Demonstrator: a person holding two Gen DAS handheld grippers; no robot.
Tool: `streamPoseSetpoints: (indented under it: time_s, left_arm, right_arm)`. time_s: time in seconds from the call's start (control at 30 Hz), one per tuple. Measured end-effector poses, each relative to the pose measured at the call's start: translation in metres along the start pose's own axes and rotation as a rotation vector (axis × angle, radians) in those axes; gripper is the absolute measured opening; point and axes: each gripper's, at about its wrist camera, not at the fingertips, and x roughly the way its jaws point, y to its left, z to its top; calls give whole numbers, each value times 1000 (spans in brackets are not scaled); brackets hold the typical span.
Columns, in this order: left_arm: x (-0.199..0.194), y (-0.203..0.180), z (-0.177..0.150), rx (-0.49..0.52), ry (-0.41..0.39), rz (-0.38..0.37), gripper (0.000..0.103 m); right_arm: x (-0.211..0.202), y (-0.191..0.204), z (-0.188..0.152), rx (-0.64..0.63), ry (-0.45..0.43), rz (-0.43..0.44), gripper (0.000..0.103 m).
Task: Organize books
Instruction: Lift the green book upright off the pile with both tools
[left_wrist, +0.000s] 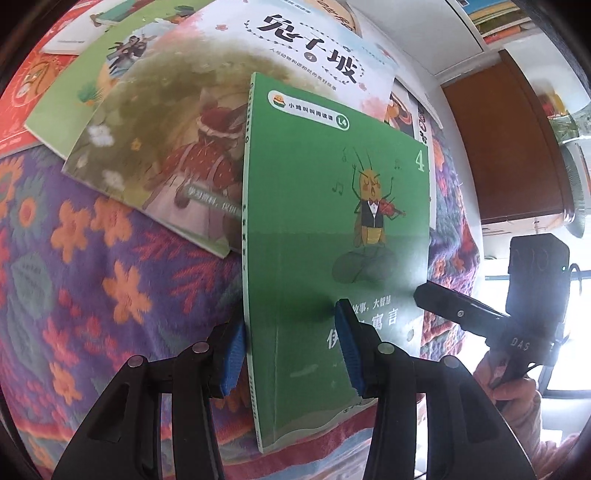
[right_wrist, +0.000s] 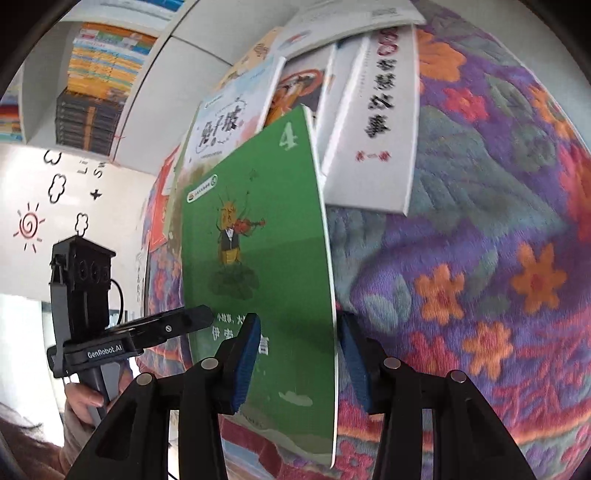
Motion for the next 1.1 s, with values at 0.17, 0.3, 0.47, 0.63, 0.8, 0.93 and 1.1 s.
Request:
streamPoseSetpoints:
  time_s: [0.17, 0.3, 0.47, 0.63, 0.8, 0.93, 1.1]
  left_arm:
    - [2, -1, 8, -1, 18, 11, 42]
    - [3, -2, 8, 1, 15, 25, 43]
    - [4, -5, 8, 20, 13, 37, 44]
    - [6, -8, 9, 25, 10, 33, 44]
    - [6, -8, 9, 36, 0, 30, 44]
    - [5, -8, 6, 34, -10, 30, 44]
    - [3, -13, 2, -7, -22, 72, 44]
  right_arm:
    - [4, 10, 5, -69, -11, -46, 37]
    - [9, 13, 9, -56, -14, -93, 29]
    - [8, 14, 7, -54, -15, -106, 29]
    - [9, 12, 10, -29, -14, -98, 29]
    - [8, 9, 11, -2, -22, -91, 29]
    - [7, 7, 9, 32, -37, -87, 29]
    - [5, 7, 7, 53, -42, -106, 29]
